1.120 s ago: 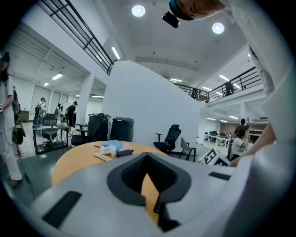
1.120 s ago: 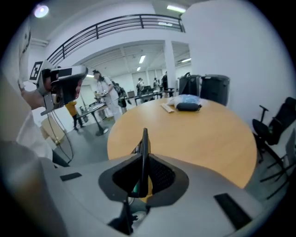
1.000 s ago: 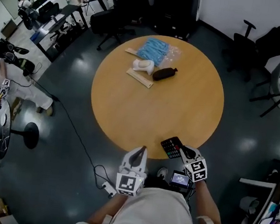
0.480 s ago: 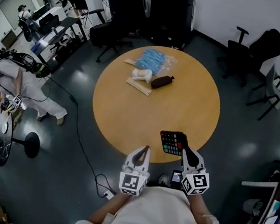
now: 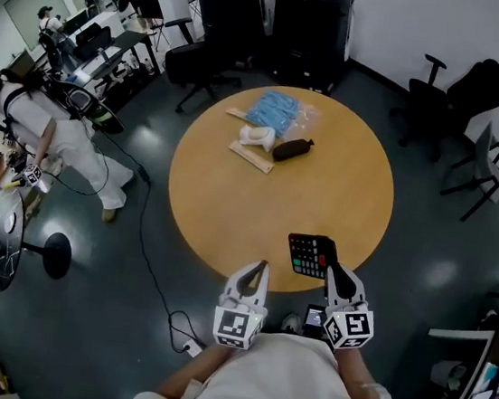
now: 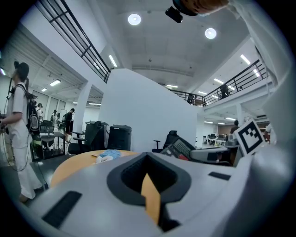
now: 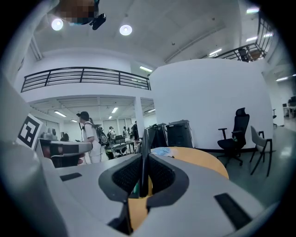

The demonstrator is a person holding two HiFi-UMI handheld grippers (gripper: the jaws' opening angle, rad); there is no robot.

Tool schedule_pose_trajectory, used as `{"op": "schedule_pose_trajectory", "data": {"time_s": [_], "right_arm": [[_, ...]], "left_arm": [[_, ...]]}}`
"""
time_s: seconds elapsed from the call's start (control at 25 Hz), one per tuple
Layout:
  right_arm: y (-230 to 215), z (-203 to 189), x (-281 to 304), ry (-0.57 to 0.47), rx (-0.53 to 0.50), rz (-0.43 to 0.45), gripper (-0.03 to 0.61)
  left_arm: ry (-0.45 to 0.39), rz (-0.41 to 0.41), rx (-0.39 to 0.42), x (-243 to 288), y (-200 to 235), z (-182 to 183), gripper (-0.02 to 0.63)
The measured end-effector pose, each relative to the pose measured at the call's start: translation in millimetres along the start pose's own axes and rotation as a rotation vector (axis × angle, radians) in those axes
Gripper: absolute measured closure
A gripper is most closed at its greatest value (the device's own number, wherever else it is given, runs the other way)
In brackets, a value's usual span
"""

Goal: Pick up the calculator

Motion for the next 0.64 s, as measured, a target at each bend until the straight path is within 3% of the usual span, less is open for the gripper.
{"op": "schedule_pose_trajectory", "data": {"time_s": [0.64], "right_arm": [[-1.6,2.3,-1.5,0.001,0.011,0.006,0.528]], "left_arm": [[-0.008,-0.001,-0.009,0.6,-0.3,-0.7,0.611]]}}
Point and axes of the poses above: the fingertips, and each gripper's own axes: x forward along the fingers, y to its left, z out of its top, the point moved 1 cm from there along -x, backward along the fingers, and after that the axes turned 4 degrees about -x, right-handed, at the moved point
